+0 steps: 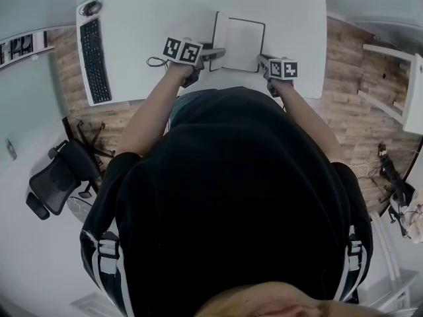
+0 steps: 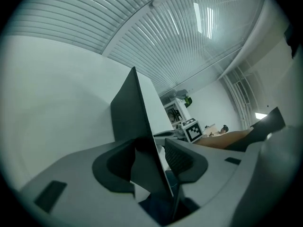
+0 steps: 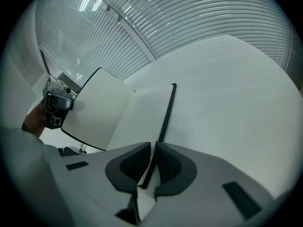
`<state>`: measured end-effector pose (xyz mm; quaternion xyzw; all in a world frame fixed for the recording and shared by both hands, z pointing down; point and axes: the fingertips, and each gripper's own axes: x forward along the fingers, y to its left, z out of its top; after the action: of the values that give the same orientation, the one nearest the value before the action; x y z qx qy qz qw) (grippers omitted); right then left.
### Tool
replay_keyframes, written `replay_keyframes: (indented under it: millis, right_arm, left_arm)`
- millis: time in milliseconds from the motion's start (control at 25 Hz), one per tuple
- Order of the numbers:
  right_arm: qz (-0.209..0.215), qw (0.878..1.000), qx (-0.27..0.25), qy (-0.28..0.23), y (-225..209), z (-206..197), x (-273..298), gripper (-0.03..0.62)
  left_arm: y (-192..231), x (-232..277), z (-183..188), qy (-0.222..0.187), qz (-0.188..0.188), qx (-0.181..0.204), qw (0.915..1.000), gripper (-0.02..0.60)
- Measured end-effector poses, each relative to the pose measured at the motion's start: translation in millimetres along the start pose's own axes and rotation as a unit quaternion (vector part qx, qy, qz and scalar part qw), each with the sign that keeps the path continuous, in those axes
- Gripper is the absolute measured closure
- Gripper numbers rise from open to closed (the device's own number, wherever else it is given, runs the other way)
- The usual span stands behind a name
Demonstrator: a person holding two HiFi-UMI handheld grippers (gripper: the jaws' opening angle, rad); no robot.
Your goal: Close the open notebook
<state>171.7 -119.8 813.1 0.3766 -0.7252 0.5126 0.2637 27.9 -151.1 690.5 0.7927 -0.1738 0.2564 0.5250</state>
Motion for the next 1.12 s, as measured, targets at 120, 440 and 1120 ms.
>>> replay_keyframes:
  millis: [120, 440, 1120]
  right_arm:
    - [0.001, 1.0, -0.002, 0.001, -1.3, -0.2, -3.6, 0.534]
    - [0.005, 1.0, -0.004, 0.001, 1.0, -0.2, -8.4, 0.534]
    - [-0.005, 1.0, -0.006, 0.002, -2.3, 2.6, -1.4, 0.534]
  left_arm:
    - [-17.2, 5.0, 2.9, 0.01, -0.013, 0.017, 0.9997, 0.39]
    - [-56.5, 22.0, -4.9, 0.035, -0.079, 0.057, 0.9947, 0.39]
    - [-54.0, 42.4, -9.5, 0.039, -0.117, 0.051, 0.991, 0.526]
